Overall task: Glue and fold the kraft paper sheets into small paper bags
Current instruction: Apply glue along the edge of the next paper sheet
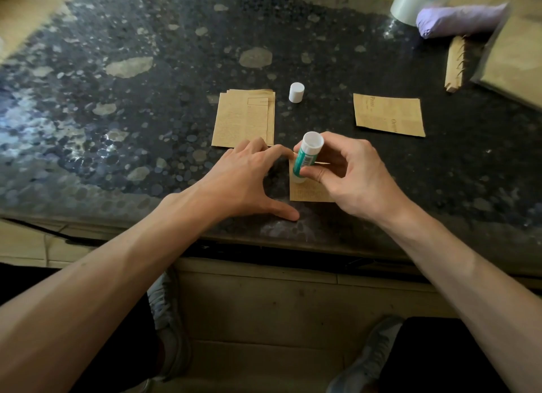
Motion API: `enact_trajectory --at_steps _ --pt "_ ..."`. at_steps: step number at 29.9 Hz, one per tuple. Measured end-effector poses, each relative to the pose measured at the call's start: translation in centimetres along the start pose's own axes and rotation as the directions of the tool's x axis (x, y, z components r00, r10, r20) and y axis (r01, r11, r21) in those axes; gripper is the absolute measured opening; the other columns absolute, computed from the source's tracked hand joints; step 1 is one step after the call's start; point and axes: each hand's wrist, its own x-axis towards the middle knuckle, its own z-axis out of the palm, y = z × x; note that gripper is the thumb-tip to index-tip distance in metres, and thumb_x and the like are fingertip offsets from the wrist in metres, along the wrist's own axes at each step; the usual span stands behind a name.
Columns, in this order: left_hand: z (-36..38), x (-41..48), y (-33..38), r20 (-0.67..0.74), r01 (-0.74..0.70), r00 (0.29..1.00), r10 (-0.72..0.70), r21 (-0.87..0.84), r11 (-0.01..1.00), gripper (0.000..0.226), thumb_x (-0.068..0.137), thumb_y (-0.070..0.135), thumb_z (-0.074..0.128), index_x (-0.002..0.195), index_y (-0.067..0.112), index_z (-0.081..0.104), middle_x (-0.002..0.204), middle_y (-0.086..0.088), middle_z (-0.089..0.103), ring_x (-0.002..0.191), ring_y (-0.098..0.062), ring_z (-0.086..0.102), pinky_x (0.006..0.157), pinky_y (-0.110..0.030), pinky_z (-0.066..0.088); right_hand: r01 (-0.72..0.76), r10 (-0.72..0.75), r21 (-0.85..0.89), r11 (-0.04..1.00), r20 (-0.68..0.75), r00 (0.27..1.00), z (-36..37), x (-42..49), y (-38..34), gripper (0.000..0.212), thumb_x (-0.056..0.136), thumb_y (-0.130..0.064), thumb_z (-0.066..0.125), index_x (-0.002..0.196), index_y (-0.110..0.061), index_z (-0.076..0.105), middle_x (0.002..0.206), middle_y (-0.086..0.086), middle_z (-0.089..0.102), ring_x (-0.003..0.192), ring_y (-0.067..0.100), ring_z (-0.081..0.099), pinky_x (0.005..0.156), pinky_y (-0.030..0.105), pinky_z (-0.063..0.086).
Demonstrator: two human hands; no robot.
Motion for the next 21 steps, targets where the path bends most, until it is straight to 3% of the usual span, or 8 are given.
enact_trajectory --at_steps 3,13,21 --pt "0.0 0.0 0.0 -0.002 0.004 1.000 -0.004 0.006 1.000 0.111 0.051 0.088 0.064 0.148 0.043 0.033 0.114 0.011 0.038 0.116 -0.014 0.040 0.100 -0.034 0.038 0.010 -0.011 0.023 1.000 0.022 1.000 0.0 -0.1 0.0 0.031 0.093 -0.020 0.077 0.123 -0.022 0.070 0.118 -0.015 0.072 0.117 0.002 0.066 0.100 0.025 0.056" --pt "0.1 0.1 -0.2 -0.010 -0.005 1.000 0.005 0.001 1.000 0.108 0.054 0.087 0.068 0.147 0.043 0.034 0.114 0.012 0.035 0.109 -0.008 0.032 0.097 -0.032 0.036 0.012 -0.011 0.039 0.999 -0.028 1.000 -0.3 -0.7 -0.6 0.033 0.082 -0.039 0.084 0.110 -0.025 0.072 0.102 -0.017 0.074 0.099 -0.004 0.071 0.086 0.018 0.058" --pt "0.1 0.1 -0.1 -0.008 -0.003 1.000 0.004 0.007 1.000 0.108 0.053 0.089 0.064 0.146 0.042 0.034 0.116 0.010 0.040 0.116 -0.015 0.041 0.099 -0.035 0.038 0.019 -0.021 0.060 0.998 0.039 0.999 -0.3 -1.3 -0.9 0.037 0.081 -0.037 0.084 0.113 -0.025 0.070 0.107 -0.014 0.075 0.103 -0.003 0.071 0.092 0.026 0.060"
